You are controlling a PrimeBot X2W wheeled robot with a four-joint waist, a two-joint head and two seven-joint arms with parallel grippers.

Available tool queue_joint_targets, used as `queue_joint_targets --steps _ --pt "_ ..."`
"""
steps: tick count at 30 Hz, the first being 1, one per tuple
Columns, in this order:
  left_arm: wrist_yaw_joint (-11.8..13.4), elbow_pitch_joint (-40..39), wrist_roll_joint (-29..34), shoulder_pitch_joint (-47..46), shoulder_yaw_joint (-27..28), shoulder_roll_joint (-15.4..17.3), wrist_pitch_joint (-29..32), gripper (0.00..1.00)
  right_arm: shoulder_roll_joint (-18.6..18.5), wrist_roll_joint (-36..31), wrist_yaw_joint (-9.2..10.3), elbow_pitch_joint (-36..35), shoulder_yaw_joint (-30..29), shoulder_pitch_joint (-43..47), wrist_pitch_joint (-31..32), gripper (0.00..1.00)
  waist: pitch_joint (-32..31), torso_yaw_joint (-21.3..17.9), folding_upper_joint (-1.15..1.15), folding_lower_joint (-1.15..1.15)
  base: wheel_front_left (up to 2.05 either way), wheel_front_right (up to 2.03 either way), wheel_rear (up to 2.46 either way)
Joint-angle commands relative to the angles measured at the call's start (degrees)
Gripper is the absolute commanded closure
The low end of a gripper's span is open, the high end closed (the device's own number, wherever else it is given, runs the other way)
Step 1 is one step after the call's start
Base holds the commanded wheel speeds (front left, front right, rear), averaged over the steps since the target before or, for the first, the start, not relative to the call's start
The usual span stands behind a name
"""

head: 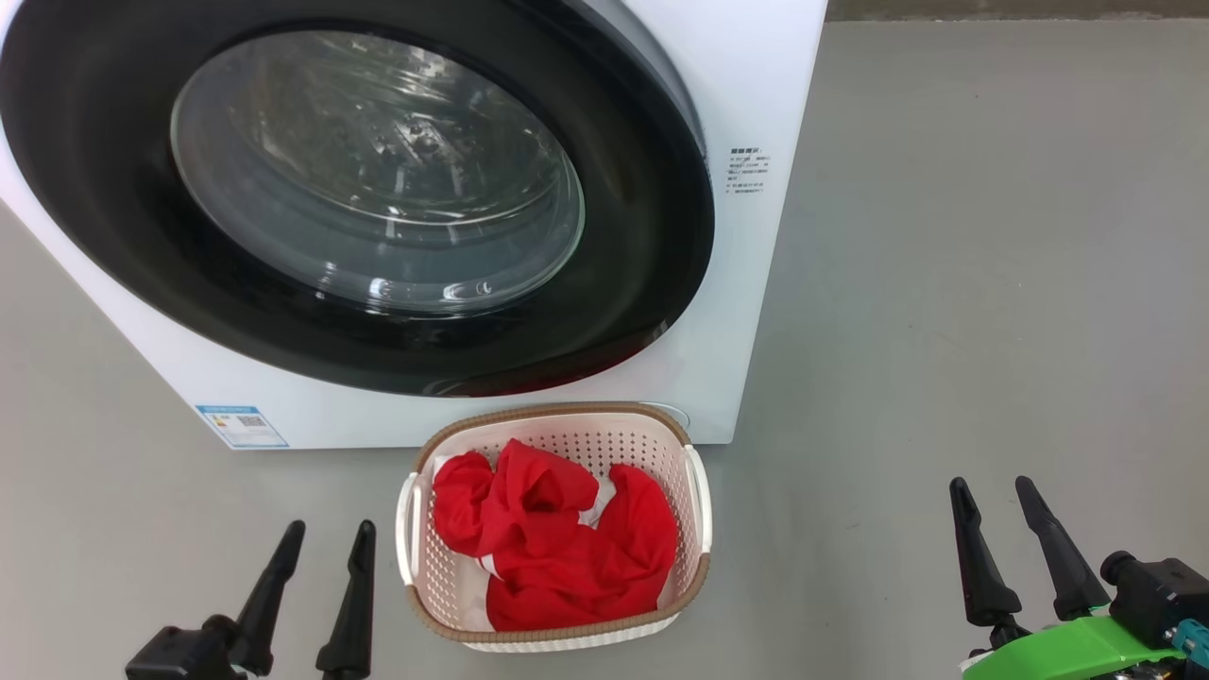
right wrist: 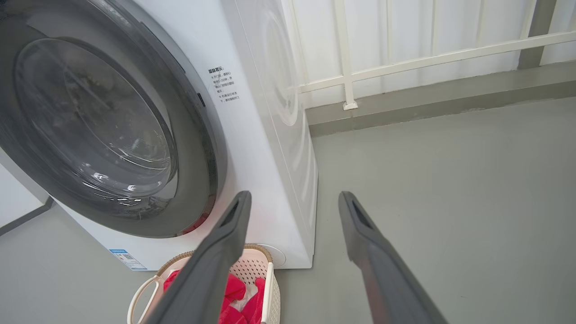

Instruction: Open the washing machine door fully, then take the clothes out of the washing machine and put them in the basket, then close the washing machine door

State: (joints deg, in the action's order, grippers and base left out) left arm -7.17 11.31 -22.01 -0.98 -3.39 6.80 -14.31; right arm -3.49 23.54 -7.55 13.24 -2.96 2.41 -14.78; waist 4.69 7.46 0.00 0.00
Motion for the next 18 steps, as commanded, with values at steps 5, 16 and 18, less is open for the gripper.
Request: queue_joint_targets --steps 5,16,18 --pt "-0.3 -0.3 0.3 0.0 2.4 0.6 -0.7 0.00 -0.7 -1.0 0.06 -1.5 1.2 0.2 -0.2 0.00 -0.1 0.2 0.00 0.00 0.00 0.00 0.00" --pt "0.1 2.3 -0.4 0.1 0.0 -0.7 0.2 1.00 0.3 -0.4 0.00 1.3 0.1 0.0 0.0 1.00 -0.2 0.6 0.00 0.00 0.00 0.00 0.00" --pt "0.1 3.3 -0.6 0.1 -0.3 -1.1 0.4 1.00 0.6 -0.2 0.00 2.5 0.1 0.0 0.2 1.00 -0.2 0.6 0.00 0.00 0.00 0.00 0.00"
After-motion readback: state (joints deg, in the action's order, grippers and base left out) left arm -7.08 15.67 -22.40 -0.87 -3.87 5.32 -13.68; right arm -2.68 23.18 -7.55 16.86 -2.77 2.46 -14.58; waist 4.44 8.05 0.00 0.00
